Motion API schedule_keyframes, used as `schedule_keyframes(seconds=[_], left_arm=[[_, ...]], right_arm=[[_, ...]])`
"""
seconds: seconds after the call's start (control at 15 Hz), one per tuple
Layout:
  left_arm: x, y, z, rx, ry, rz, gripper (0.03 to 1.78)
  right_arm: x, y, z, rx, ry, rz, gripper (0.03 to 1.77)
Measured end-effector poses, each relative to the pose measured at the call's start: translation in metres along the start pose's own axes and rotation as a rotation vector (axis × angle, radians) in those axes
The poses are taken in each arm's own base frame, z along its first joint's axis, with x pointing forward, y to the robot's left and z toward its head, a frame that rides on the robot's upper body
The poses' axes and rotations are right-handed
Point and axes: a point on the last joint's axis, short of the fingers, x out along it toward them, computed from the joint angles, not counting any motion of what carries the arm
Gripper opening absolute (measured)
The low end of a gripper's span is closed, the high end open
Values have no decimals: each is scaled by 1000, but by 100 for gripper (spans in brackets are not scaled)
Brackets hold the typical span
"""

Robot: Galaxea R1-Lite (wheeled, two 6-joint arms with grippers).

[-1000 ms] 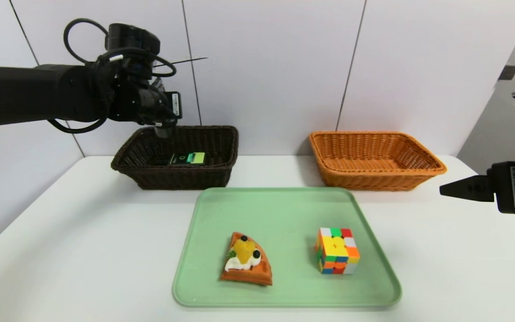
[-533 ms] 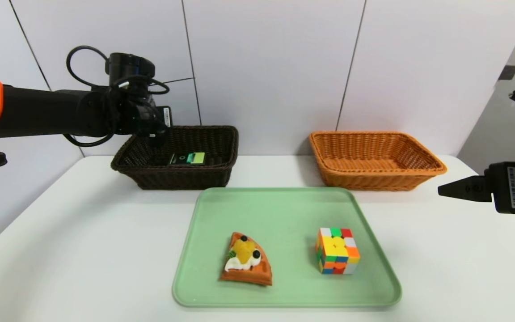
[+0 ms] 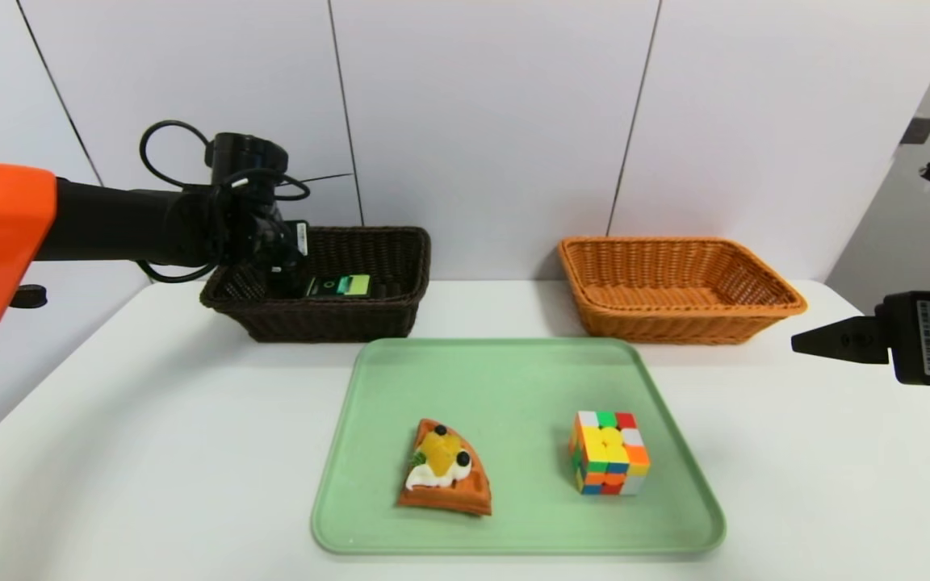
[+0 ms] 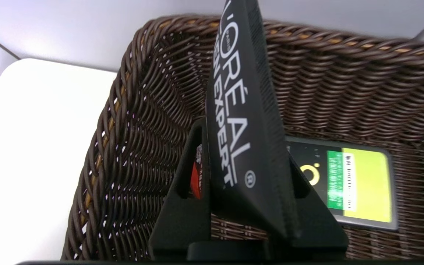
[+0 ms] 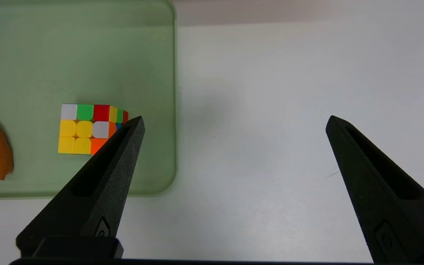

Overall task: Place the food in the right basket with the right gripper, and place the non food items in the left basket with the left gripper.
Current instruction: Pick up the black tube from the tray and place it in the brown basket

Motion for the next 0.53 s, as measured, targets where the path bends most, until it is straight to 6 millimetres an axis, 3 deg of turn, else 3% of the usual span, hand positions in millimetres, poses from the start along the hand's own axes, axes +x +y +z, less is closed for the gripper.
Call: schedule_keyframes(seconds=[0.53], left_arm=[[20,4,-9,-9,-3,20,41]], right_arm=[[1,0,0,-10,1,-1,170]])
